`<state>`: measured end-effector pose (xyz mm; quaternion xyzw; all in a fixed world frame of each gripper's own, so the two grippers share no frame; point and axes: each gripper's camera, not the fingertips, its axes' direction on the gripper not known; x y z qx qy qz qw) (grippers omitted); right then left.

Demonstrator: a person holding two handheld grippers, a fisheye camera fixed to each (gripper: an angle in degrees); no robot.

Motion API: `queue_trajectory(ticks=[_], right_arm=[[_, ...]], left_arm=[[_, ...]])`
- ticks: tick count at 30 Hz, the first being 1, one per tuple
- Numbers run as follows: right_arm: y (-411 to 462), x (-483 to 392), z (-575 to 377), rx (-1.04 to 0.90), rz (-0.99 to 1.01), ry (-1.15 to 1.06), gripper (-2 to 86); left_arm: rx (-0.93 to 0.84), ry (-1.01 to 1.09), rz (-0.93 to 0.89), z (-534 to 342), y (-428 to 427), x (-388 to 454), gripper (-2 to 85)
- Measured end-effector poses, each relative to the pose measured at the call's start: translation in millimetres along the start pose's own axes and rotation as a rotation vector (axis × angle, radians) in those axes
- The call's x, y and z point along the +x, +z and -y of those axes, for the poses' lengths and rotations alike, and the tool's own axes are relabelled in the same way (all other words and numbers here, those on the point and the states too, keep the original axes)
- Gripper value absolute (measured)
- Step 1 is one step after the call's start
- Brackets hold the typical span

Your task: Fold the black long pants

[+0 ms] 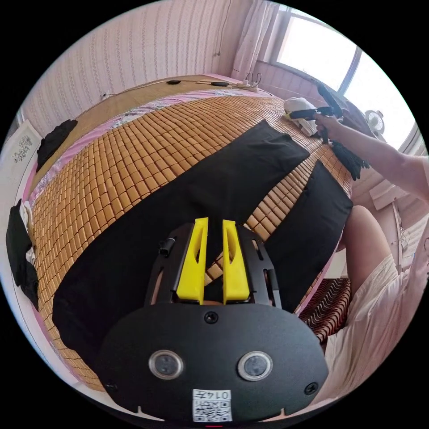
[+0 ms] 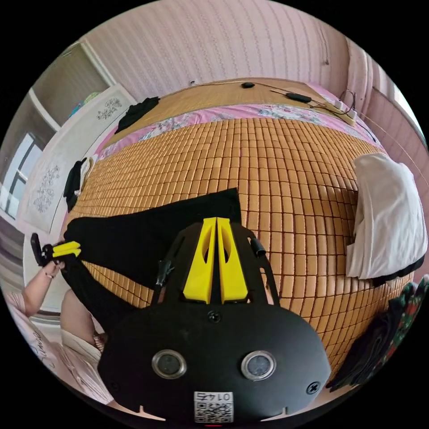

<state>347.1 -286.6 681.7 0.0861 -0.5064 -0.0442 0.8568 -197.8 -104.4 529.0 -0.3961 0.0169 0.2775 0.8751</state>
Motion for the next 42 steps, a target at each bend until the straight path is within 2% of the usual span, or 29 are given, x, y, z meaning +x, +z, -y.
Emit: queue_trajectory(ticks=[4, 7, 15, 19, 21, 26, 28, 34, 36, 40, 42], right_arm=[[84, 7, -31, -0.140, -0.059, -0.015, -0.4], [108, 24, -51, -0.076, -0.030, 0.020, -0.3], [162, 40, -98, -0.075, -0.016, 0.038, -0.2], [152, 0, -169, 0.006, -0.023, -0.150, -0.2], [155, -23, -211, 0.010, -0.042, -0.231, -0.2], [206, -124, -311, -0.015, -0.154, -0.530, -0.3], [230, -171, -321, -0.041, -0.097, -0.646, -0.3], [306, -351, -318, -0.019, 0.162, -0.910, 0.1], [332, -408, -317, -0.019, 0.205, -0.994, 0.7], [393, -529, -314, -0.025, 0.221, -1.061, 12.8], [415, -573, -315, -0.039, 0.228, -1.094, 14.1]], left_arm=[[-0.031, -0.198, 0.097, -27, 5, -64, 5.7], [-0.119, -0.283, 0.109, -42, 22, -92, 5.6], [-0.025, -0.373, 0.098, -83, 8, -114, 7.0], [0.121, -0.424, 0.088, -151, -51, -112, 7.7], [0.128, -0.481, 0.127, -197, -74, -117, 8.3], [0.103, -0.779, 0.220, -347, -120, -142, 9.6], [0.145, -0.929, 0.231, -415, -139, -153, 9.9], [0.283, -1.178, 0.215, -530, -152, -174, 13.0], [0.332, -1.198, 0.170, -552, -148, -180, 13.6], [0.432, -1.200, 0.034, -585, -136, -194, 13.3], [0.452, -1.194, -0.018, -596, -132, -197, 11.7]])
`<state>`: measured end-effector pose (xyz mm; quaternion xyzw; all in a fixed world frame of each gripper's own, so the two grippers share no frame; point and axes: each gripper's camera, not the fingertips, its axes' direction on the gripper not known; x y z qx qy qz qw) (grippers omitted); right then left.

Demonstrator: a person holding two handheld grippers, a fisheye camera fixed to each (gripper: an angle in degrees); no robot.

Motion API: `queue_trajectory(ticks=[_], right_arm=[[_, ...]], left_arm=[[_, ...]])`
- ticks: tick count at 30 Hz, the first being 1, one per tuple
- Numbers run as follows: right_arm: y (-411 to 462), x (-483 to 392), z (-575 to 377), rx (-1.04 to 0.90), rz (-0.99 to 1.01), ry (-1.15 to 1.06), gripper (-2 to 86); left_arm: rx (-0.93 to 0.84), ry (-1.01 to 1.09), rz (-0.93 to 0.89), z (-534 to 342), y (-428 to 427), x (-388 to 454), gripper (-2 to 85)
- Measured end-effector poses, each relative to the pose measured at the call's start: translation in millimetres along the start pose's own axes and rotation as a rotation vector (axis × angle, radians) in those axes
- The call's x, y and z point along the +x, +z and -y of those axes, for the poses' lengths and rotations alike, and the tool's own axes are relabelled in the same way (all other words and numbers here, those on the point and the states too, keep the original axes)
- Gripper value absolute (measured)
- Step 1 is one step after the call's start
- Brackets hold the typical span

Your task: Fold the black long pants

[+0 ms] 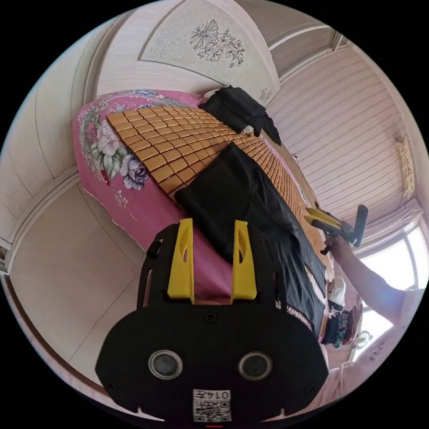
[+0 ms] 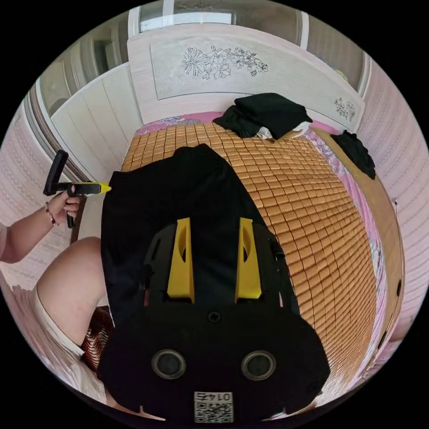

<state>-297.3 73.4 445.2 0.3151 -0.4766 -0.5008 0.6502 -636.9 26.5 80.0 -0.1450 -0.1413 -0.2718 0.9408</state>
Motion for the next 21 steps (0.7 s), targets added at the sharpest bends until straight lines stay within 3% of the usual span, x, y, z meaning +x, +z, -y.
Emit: queue_trajectory(ticks=[6, 12, 14, 21], right_arm=[[92, -36, 86, -0.095, -0.024, -0.083, 15.6], [140, -46, 127, -0.130, -0.068, -0.038, 13.7], [164, -48, 134, -0.227, -0.098, -0.034, 10.3], [136, -41, 157, -0.168, -0.060, -0.005, 4.0]], left_arm=[[0.007, 0.096, -0.023, -3, -6, -28, 0.0], [0.037, 0.170, -0.004, -4, -20, -44, -1.0], [0.055, 0.183, -0.008, -2, -24, -47, -1.0], [0.087, 0.182, 0.024, 14, -29, -57, -0.9]])
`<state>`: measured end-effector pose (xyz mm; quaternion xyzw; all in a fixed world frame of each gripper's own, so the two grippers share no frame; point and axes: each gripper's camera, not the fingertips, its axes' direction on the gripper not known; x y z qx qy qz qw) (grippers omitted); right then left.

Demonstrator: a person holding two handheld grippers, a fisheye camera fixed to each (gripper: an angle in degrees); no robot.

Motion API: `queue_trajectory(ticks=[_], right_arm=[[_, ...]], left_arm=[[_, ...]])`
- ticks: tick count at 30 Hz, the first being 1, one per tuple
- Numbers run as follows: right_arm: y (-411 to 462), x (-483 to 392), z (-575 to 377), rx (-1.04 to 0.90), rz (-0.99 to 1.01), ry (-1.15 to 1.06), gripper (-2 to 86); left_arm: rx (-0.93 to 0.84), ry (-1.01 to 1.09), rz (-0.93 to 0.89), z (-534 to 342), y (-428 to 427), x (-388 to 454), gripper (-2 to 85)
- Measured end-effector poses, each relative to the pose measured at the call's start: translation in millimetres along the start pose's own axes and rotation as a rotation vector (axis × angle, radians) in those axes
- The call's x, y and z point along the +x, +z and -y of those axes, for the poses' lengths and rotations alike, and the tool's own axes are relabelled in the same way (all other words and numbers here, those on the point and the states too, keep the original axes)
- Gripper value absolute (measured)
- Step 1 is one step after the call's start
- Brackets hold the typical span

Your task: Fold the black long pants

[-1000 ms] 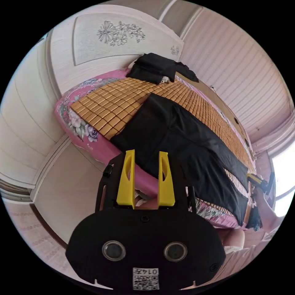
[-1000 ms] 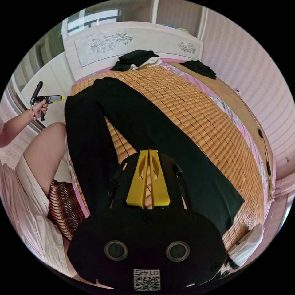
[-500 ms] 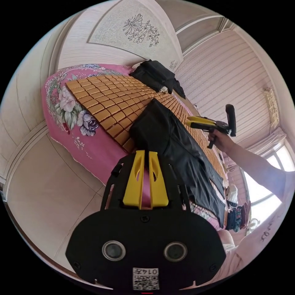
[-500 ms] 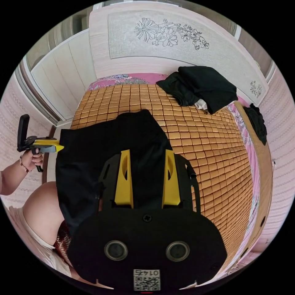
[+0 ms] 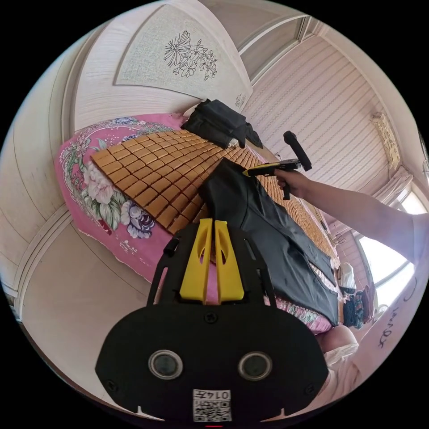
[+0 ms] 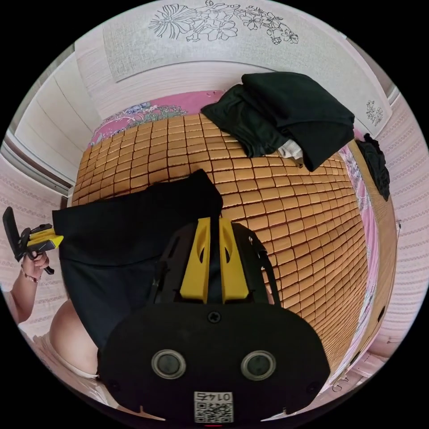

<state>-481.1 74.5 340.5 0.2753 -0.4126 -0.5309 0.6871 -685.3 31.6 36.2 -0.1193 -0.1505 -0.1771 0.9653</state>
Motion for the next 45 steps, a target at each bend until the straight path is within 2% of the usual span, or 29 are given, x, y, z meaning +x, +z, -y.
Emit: queue_trajectory(ticks=[3, 6, 9, 11, 13, 15, 18, 21, 24, 28, 33, 35, 38, 42, 45], right_arm=[[-26, 6, 5, 0.021, -0.056, 0.048, 6.7], [-80, 27, -18, 0.110, -0.079, 0.109, 7.3], [-170, 39, -90, 0.325, -0.114, 0.142, 7.2], [-258, 25, -180, 0.517, -0.205, 0.088, 5.9], [-317, 12, -251, 0.573, -0.242, 0.074, 4.5], [-366, 2, -321, 0.566, -0.273, 0.127, 3.6], [-429, -1, -422, 0.415, -0.270, 0.355, 2.6], [-483, -7, -515, 0.338, -0.298, 0.554, 2.5], [-528, -16, -590, 0.261, -0.444, 0.745, 2.5], [-561, -4, -671, 0.193, -0.367, 0.981, 3.9], [-584, 23, -735, 0.173, -0.222, 1.228, 7.0], [-595, 42, -754, 0.137, -0.151, 1.320, 8.5], [-608, 70, -771, 0.082, -0.035, 1.414, 11.8], [-630, 106, -778, 0.048, 0.044, 1.460, 12.9], [-640, 135, -779, 0.009, 0.187, 1.492, 12.7]], left_arm=[[-0.073, -0.053, 0.107, 3, 13, -8, -0.4], [-0.067, -0.142, 0.106, -4, 14, -20, 2.0], [-0.003, -0.171, 0.176, -10, -7, -19, 3.7], [0.030, -0.163, 0.188, -13, -22, -16, 3.9], [0.053, -0.136, 0.165, -19, -41, -8, 4.0], [0.059, -0.108, 0.137, -25, -53, 3, 4.1], [0.034, -0.019, 0.094, -32, -64, 35, 4.1], [-0.041, 0.174, 0.024, -34, -62, 87, 4.2], [-0.121, 0.423, -0.021, -37, -48, 155, 4.3], [-0.171, 0.648, -0.142, -50, -20, 247, 5.1], [-0.290, 0.767, -0.249, -79, 24, 327, 6.0], [-0.319, 0.730, -0.268, -88, 39, 340, 6.4], [-0.369, 0.552, -0.326, -87, 57, 335, 7.8], [-0.344, 0.249, -0.295, -62, 63, 286, 8.7], [-0.302, 0.058, -0.258, -42, 57, 239, 8.8]])
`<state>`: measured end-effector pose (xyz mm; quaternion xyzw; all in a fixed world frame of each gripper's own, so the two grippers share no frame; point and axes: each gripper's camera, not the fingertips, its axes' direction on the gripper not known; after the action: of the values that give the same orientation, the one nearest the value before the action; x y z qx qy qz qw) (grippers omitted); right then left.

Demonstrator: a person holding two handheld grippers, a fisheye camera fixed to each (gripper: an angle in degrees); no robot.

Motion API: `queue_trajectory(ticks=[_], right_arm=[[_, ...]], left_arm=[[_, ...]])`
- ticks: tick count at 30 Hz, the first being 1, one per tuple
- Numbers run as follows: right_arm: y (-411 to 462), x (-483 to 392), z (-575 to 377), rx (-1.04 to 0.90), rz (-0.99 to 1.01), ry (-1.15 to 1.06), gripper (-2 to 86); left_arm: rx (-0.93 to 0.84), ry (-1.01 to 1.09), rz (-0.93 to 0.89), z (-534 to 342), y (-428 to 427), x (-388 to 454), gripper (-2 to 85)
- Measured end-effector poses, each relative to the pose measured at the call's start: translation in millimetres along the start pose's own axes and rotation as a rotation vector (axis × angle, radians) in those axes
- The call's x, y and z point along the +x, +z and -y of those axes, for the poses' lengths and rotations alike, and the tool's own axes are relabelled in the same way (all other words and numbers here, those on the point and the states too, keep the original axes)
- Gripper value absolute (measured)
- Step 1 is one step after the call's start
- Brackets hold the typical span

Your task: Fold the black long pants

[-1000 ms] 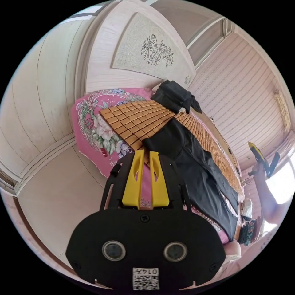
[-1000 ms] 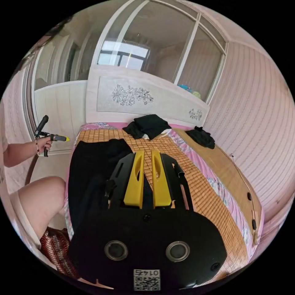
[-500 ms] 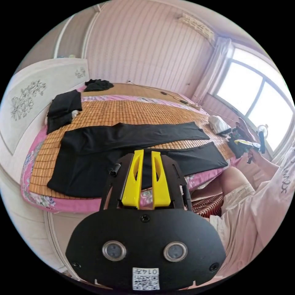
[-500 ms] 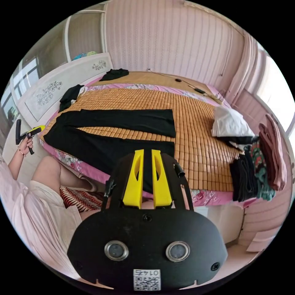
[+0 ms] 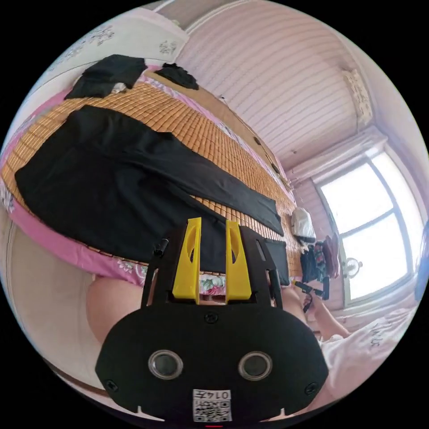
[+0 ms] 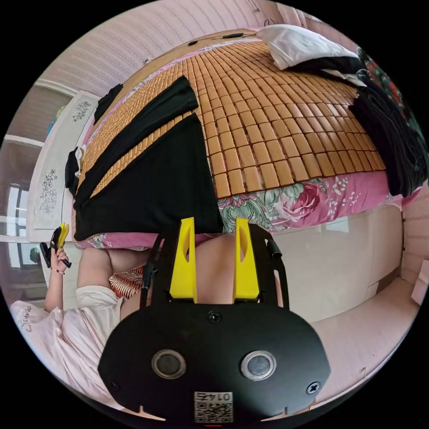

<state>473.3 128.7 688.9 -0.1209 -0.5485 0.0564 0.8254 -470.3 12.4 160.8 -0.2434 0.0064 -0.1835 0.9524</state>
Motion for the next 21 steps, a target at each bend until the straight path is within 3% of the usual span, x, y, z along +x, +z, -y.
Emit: queue_trajectory(ticks=[6, 13, 21], right_arm=[[-52, -13, 23, -0.062, 0.070, 0.005, 6.0], [-145, -38, 22, 0.050, 0.162, 0.022, 0.6], [-225, -93, 31, 0.123, 0.058, -0.001, 0.2]], left_arm=[[0.077, -0.175, 0.188, 17, -45, -62, 11.7], [0.132, -0.345, 0.321, 27, -65, -120, 12.3], [0.141, -0.450, 0.316, 48, -55, -156, 11.6]])
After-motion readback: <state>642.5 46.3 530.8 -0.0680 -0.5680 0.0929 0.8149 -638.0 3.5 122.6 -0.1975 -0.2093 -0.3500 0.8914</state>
